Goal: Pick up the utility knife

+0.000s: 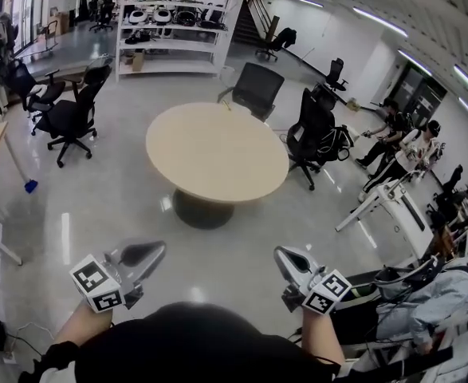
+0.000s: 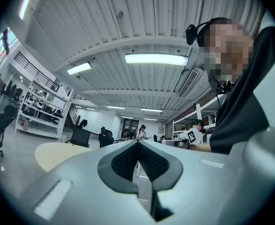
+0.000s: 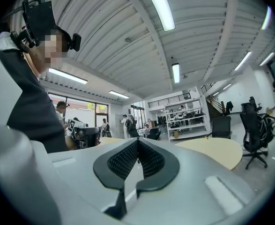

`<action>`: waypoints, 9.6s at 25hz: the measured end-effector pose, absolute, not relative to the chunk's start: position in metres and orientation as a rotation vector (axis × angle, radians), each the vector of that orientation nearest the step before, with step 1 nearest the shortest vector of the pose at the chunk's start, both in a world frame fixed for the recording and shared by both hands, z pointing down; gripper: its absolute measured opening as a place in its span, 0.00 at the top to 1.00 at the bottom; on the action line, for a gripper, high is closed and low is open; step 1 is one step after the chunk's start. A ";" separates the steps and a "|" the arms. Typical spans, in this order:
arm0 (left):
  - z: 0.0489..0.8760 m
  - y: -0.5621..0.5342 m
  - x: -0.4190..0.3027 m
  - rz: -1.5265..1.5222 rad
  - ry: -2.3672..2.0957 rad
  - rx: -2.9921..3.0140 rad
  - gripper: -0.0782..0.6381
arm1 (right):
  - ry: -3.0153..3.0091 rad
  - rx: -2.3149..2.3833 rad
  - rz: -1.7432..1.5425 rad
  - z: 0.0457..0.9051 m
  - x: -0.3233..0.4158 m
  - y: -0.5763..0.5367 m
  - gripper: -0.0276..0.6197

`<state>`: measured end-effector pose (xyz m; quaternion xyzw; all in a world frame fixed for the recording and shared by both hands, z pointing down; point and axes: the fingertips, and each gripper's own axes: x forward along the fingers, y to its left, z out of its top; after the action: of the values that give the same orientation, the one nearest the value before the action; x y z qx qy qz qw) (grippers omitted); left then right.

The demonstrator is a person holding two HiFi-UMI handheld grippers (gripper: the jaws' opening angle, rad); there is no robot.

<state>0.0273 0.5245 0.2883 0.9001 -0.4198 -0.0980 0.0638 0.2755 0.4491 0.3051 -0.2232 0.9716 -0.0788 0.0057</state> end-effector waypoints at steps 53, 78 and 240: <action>0.328 0.210 0.095 -0.242 -1.449 2.581 0.90 | 3.092 -0.532 -0.327 0.361 0.329 0.083 0.93; 0.338 0.075 -0.164 -0.294 -1.292 2.649 0.90 | 3.136 -0.696 -0.280 0.346 0.073 -0.020 0.93; 0.293 -0.093 0.021 -0.167 -1.484 2.677 0.90 | 3.037 -0.654 -0.720 0.412 0.289 -0.273 0.73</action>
<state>0.0213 -0.0932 0.2931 0.8727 -0.4837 -0.0545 0.0380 0.2888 -0.2728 0.4118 -0.2050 0.9521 -0.2259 -0.0237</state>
